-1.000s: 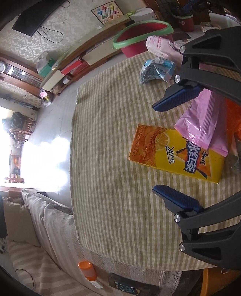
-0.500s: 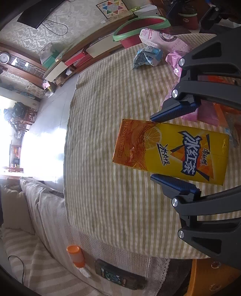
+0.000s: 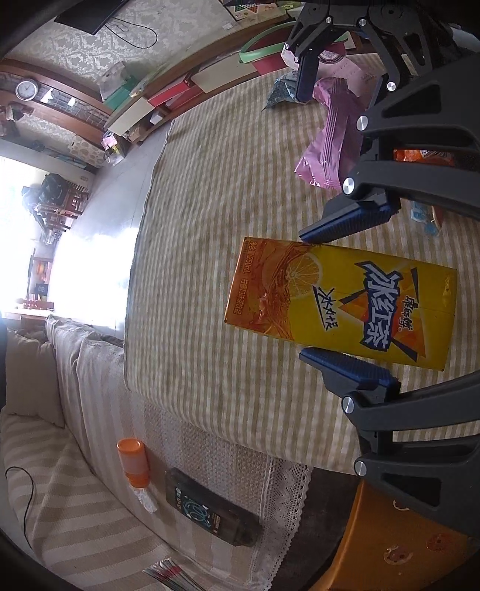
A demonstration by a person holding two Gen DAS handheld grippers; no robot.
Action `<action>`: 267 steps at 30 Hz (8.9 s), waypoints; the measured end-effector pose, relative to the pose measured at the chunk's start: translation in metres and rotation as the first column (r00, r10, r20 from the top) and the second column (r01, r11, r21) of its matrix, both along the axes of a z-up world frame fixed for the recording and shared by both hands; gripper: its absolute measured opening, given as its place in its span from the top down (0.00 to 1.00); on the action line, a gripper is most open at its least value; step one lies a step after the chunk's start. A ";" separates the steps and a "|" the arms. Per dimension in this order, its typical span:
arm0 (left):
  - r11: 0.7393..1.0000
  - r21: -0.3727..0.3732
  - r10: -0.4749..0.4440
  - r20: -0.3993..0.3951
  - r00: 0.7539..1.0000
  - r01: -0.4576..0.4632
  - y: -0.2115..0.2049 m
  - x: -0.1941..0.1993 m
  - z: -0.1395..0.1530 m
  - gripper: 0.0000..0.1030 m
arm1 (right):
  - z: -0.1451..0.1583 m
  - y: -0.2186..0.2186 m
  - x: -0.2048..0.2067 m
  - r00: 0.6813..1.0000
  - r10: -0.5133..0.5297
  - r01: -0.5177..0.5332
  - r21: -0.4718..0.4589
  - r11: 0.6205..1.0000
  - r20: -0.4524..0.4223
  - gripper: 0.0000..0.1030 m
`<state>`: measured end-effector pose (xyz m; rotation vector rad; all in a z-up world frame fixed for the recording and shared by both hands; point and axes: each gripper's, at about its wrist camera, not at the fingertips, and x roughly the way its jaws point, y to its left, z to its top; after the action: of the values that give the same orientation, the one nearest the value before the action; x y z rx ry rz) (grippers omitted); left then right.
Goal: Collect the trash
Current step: 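Grasp the pink wrapper with the right gripper, then lift the juice box with the left gripper while the right lifts the pink wrapper toward the bucket, then carry the juice box and pink wrapper over the red bucket and open both grippers, then move the left gripper to the orange bag while the right moves to the pink carton, then grasp the orange snack bag with the left gripper while the right grasps the pink milk carton, then carry the orange bag and pink carton with both grippers over the red bucket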
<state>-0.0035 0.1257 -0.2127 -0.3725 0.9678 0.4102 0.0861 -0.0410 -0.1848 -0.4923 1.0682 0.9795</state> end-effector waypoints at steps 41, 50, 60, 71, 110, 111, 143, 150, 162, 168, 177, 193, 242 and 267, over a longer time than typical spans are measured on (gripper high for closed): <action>1.000 0.022 0.014 0.095 0.995 -0.016 -0.028 -0.001 0.027 0.45 | 0.069 -0.105 -0.026 0.916 -0.396 0.395 0.339 0.854 -0.069 0.82; 0.997 0.044 -0.065 0.220 0.973 0.057 -0.063 0.003 0.078 0.45 | 0.086 -0.135 -0.024 0.882 -0.468 0.445 0.401 0.801 -0.044 0.82; 0.987 0.059 -0.159 0.281 0.947 0.148 -0.100 0.023 0.104 0.45 | 0.109 -0.172 -0.014 0.836 -0.548 0.493 0.463 0.737 -0.018 0.82; 0.966 0.068 -0.258 0.307 0.916 0.249 -0.142 0.053 0.117 0.45 | 0.119 -0.212 -0.006 0.788 -0.615 0.537 0.491 0.686 -0.002 0.82; 0.855 0.064 -0.514 0.223 0.828 0.514 -0.258 0.122 0.102 0.45 | 0.085 -0.360 0.057 0.546 -0.836 0.771 0.423 0.476 -0.056 0.82; 0.855 0.057 -0.514 0.222 0.829 0.515 -0.259 0.123 0.100 0.45 | 0.081 -0.362 0.066 0.536 -0.841 0.780 0.421 0.463 -0.067 0.82; 0.750 0.053 -0.656 0.185 0.732 0.659 -0.361 0.200 0.081 0.21 | 0.060 -0.421 0.000 0.204 -0.978 0.902 0.398 0.166 -0.053 0.24; 0.796 0.079 -0.601 0.221 0.768 0.600 -0.317 0.150 0.105 0.19 | 0.076 -0.393 -0.007 0.275 -0.961 0.882 0.406 0.240 -0.029 0.20; 0.870 0.073 -0.488 0.255 0.835 0.487 -0.231 0.077 0.112 0.17 | 0.097 -0.323 -0.023 0.412 -0.911 0.830 0.403 0.387 0.026 0.17; 0.896 0.058 -0.440 0.256 0.861 0.441 -0.191 0.045 0.100 0.17 | 0.102 -0.287 -0.031 0.466 -0.882 0.805 0.381 0.455 0.069 0.17; 0.928 0.093 -0.371 0.190 0.909 0.360 -0.125 -0.003 0.067 0.17 | 0.097 -0.224 -0.038 0.567 -0.819 0.766 0.308 0.565 0.091 0.15; 0.888 0.028 -0.458 -0.009 0.889 0.458 -0.118 -0.006 -0.019 0.23 | 0.066 -0.154 -0.045 0.716 -0.695 0.673 0.197 0.713 0.068 0.15; 0.966 -0.002 -0.254 0.207 0.945 0.260 -0.099 -0.016 0.052 0.53 | -0.035 -0.159 0.045 0.563 -0.794 0.823 0.067 0.564 -0.230 0.20; 0.953 0.016 -0.296 0.278 0.914 0.304 -0.141 0.041 0.083 0.53 | 0.074 -0.231 0.012 0.591 -0.806 0.774 0.304 0.556 -0.030 0.20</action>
<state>0.0377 -0.0157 -0.1293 -0.2905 0.7397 0.0596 0.0981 -0.2716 -0.1104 0.2068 0.8732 0.2564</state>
